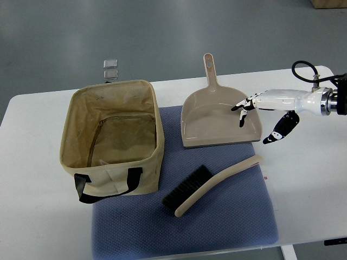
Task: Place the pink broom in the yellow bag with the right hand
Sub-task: 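Reach the right hand down toward the beige brush handle, then close the right hand fingers around the beige brush handle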
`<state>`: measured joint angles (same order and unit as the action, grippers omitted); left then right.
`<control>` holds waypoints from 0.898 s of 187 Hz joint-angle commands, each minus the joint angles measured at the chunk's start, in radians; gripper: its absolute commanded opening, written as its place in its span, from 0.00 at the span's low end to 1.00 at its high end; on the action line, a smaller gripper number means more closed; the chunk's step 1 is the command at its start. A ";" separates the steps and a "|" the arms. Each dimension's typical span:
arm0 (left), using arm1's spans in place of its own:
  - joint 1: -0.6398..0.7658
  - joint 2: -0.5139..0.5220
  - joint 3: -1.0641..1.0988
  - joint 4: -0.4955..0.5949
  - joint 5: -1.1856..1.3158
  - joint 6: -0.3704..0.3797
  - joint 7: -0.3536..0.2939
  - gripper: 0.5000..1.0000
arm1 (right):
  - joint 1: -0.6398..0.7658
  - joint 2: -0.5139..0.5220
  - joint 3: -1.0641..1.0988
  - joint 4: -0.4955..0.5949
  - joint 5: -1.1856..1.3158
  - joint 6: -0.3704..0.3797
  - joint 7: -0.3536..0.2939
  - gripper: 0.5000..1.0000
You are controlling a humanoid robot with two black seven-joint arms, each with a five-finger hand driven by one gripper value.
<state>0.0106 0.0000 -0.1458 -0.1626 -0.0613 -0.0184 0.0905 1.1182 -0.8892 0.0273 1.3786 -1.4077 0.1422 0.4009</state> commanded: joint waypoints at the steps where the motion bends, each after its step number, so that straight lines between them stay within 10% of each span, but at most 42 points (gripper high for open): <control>1: 0.000 0.000 0.000 0.000 0.000 0.000 0.000 1.00 | -0.026 0.022 0.000 0.002 -0.025 -0.013 -0.043 0.86; 168: 0.000 0.000 0.000 0.000 0.000 0.000 0.000 1.00 | -0.190 0.165 0.005 -0.015 -0.201 -0.133 -0.096 0.86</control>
<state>0.0107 0.0000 -0.1458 -0.1626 -0.0614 -0.0184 0.0905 0.9316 -0.7282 0.0320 1.3691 -1.6067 0.0158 0.3137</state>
